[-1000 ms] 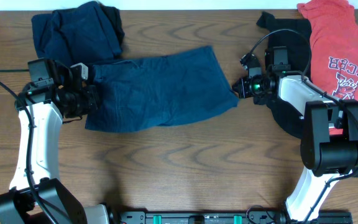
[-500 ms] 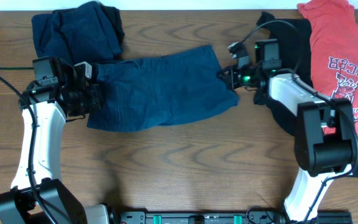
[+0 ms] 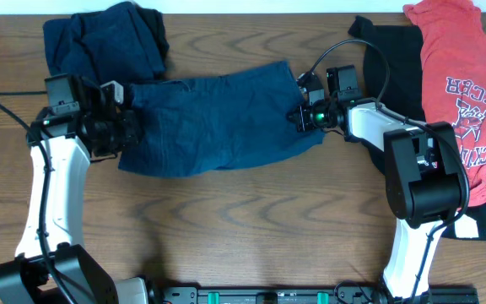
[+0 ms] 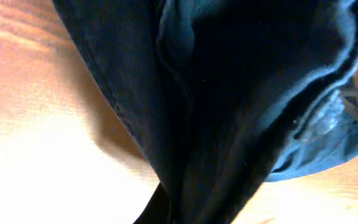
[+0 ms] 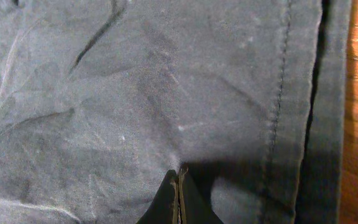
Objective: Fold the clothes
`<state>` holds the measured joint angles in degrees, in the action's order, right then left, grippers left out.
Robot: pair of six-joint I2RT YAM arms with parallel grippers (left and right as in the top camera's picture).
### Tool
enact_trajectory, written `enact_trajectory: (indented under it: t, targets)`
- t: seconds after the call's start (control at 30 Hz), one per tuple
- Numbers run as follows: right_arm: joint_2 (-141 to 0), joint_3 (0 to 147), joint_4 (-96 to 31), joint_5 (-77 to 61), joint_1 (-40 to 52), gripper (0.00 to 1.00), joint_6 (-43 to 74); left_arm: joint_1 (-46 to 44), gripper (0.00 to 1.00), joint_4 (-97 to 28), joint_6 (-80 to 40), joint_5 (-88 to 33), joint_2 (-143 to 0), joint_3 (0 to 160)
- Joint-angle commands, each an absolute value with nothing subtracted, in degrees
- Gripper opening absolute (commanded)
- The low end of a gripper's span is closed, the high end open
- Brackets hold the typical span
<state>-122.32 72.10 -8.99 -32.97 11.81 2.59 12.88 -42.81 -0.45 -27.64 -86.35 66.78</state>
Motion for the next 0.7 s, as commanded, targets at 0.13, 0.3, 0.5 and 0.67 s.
enact_trajectory:
  t: [0.13, 0.3, 0.5, 0.67]
  targets:
    - [-126.9, 72.2, -10.7, -30.0, 12.7, 0.01, 3.8, 3.6, 0.06, -34.9, -9.5, -26.2, -84.1, 69.5]
    - [-127.2, 72.2, -11.2, -29.8, 13.4, 0.01, 3.8, -5.2, 0.06, -27.5, -14.3, -23.6, -86.5, 69.5]
    - [-127.2, 72.2, -11.6, -30.0, 13.5, 0.01, 4.3, -15.4, 0.06, -18.9, -18.8, -18.6, -91.9, 69.5]
    - [-127.2, 72.2, -12.4, -30.3, 13.6, 0.01, 4.3, -21.2, 0.06, -7.6, -21.0, -17.6, -98.1, 69.5]
